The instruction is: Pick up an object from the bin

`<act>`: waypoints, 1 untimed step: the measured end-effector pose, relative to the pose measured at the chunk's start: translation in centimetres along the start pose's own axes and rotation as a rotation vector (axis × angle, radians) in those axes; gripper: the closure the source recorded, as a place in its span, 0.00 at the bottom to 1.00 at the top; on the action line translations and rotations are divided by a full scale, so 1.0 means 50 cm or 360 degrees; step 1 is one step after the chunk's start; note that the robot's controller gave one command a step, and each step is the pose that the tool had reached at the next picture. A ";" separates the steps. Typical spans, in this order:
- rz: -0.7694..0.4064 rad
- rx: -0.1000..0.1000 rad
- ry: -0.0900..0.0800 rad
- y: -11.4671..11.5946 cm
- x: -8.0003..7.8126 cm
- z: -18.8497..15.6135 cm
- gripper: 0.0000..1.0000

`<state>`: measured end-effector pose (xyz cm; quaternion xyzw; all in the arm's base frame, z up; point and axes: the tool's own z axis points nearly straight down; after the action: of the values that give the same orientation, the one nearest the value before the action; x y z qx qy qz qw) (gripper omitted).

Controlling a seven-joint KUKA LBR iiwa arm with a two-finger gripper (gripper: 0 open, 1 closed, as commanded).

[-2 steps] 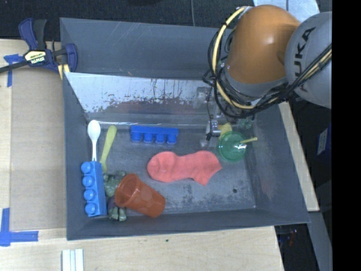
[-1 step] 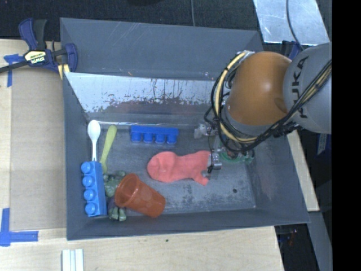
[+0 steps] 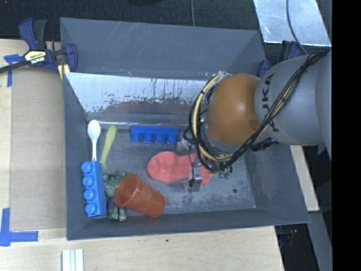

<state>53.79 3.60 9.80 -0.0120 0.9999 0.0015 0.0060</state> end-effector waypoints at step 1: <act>-0.0013 0.0009 -0.0007 -0.089 -0.004 0.053 1.00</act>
Offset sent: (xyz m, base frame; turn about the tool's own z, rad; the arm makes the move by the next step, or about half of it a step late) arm 0.0000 0.0000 0.0000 0.0000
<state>54.11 -0.82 7.16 -0.0160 0.9998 -0.0013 0.0082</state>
